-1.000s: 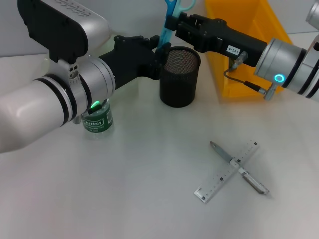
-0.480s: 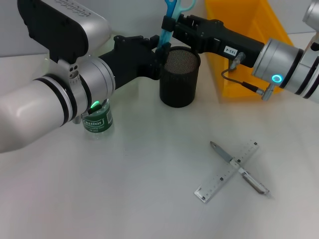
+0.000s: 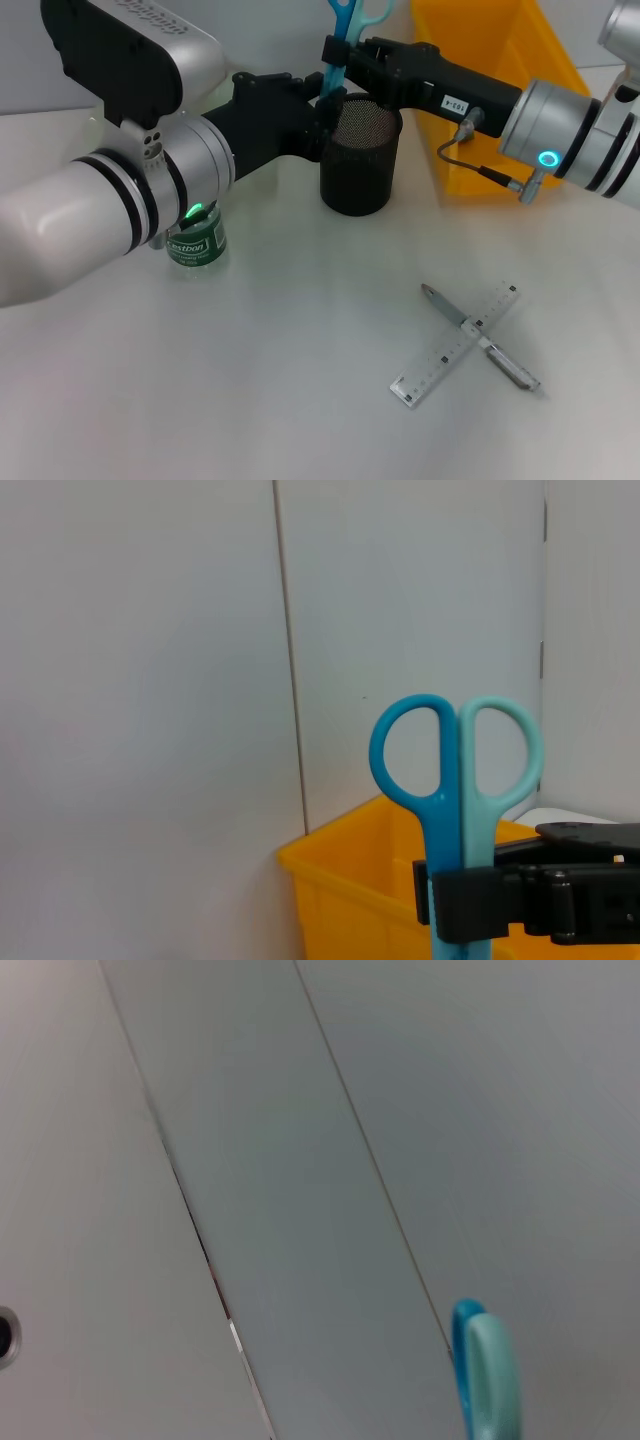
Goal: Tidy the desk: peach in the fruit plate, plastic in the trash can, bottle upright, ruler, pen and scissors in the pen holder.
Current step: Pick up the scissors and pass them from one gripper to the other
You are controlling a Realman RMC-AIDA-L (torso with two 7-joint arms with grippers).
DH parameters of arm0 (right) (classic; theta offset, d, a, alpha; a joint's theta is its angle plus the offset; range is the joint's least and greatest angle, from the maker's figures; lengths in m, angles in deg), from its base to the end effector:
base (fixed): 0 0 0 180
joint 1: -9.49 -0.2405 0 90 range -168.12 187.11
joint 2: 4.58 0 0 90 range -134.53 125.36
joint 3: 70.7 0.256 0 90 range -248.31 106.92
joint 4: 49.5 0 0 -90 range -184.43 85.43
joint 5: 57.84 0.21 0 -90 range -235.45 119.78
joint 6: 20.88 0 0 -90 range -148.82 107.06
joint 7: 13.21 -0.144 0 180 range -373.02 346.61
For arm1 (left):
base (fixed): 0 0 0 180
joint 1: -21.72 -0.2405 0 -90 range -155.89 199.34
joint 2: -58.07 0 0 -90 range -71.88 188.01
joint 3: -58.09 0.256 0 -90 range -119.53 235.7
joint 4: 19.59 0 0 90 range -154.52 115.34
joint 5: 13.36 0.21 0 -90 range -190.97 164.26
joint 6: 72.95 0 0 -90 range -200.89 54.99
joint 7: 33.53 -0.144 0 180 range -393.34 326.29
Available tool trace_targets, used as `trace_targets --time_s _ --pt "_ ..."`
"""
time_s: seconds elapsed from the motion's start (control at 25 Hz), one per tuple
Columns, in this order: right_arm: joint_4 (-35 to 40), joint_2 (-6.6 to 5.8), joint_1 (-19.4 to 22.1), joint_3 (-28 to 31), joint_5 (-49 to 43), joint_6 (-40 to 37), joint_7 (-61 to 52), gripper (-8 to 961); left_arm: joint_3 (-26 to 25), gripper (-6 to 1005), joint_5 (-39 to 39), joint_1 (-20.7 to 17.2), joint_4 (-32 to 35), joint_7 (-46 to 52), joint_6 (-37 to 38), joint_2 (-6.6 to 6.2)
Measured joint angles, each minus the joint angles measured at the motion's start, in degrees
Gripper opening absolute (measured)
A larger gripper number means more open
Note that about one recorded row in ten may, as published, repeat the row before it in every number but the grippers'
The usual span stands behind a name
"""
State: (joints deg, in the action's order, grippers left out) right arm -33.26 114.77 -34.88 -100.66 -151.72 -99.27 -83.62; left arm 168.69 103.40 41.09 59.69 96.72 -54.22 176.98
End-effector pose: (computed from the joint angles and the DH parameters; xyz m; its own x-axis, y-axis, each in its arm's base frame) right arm 0.1916 0.3983 -0.0165 0.4986 -0.2343 -0.8345 -0.5945 -0.7931 -0.1325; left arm -0.1103 0.3572 -0.0618 0.8616 0.1516 0.4844 0.4408 -0.6967 -0.5660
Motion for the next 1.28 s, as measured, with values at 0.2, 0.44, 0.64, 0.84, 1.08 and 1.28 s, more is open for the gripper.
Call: trace_targets --time_s 0.2,0.44,0.64,0.84,1.08,1.28 --pt "0.00 0.00 0.12 0.37 0.44 -0.09 0.13 181 0.22 208 0.05 0.07 0.00 0.00 -0.01 0.00" --pt "0.00 0.00 0.40 0.03 1.65 -0.04 0.25 105 0.31 208 0.02 0.04 0.01 -0.02 -0.02 -0.02" --pt "0.02 0.00 0.43 0.01 1.83 -0.24 0.49 95 0.32 200 -0.13 0.02 0.00 -0.04 -0.01 -0.09" --pt "0.11 0.00 0.52 0.40 1.88 -0.41 0.56 95 0.31 194 0.08 -0.20 0.10 -0.09 0.31 -0.21" --pt "0.61 -0.05 0.55 0.52 2.65 -0.62 0.58 94 0.07 283 0.06 -1.25 0.91 -0.17 1.31 -0.32" --pt "4.39 -0.28 1.80 0.61 3.50 -0.72 -2.16 94 -1.09 388 -0.20 -2.61 2.53 0.11 4.49 -0.37"
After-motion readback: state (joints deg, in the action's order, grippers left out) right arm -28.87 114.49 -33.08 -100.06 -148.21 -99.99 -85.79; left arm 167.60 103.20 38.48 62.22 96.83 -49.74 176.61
